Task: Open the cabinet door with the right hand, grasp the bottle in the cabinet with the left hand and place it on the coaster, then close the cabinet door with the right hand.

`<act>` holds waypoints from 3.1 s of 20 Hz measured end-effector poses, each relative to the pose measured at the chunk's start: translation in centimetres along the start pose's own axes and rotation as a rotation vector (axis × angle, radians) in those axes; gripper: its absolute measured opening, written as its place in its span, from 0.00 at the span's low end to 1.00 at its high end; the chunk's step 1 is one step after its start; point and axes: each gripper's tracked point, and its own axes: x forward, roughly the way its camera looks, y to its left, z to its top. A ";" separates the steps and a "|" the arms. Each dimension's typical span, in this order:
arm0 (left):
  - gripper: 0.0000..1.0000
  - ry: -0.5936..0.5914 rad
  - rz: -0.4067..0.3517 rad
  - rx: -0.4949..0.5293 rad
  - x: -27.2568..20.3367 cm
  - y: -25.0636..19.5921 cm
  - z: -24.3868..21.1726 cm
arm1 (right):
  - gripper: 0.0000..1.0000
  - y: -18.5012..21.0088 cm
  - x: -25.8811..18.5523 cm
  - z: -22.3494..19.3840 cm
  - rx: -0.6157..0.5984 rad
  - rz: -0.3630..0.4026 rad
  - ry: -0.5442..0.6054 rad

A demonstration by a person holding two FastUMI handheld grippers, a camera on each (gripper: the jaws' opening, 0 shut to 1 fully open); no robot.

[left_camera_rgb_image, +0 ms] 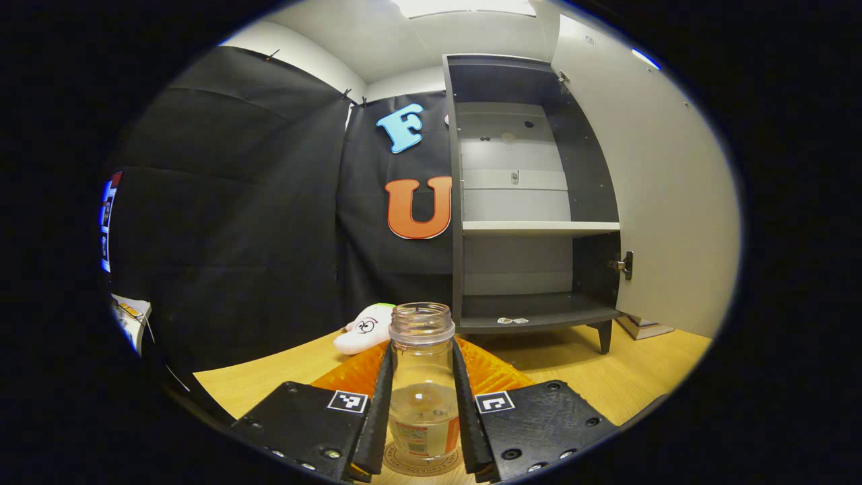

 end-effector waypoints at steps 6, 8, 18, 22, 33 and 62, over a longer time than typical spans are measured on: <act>0.43 0.003 0.001 -0.027 -0.3 -0.1 -1.9 | 1.00 -0.4 -1.1 -0.3 -0.033 -0.036 0.022; 0.43 0.000 0.010 -0.033 -0.5 0.0 -2.3 | 0.99 -0.2 -1.1 -0.3 -0.027 -0.031 0.026; 0.55 -0.018 -0.008 -0.005 -0.7 -1.0 -2.5 | 0.99 0.8 -0.4 -1.2 -0.040 -0.001 0.048; 0.79 -0.014 -0.003 -0.010 -0.9 -0.7 -1.9 | 1.00 0.7 -0.5 -1.7 -0.044 0.003 0.056; 0.95 0.015 -0.042 -0.042 -3.0 0.0 6.0 | 1.00 -0.2 0.9 -1.6 -0.038 0.008 0.021; 0.94 0.023 -0.179 0.033 -5.4 -3.7 13.8 | 0.96 5.4 7.7 0.5 -0.144 0.212 0.025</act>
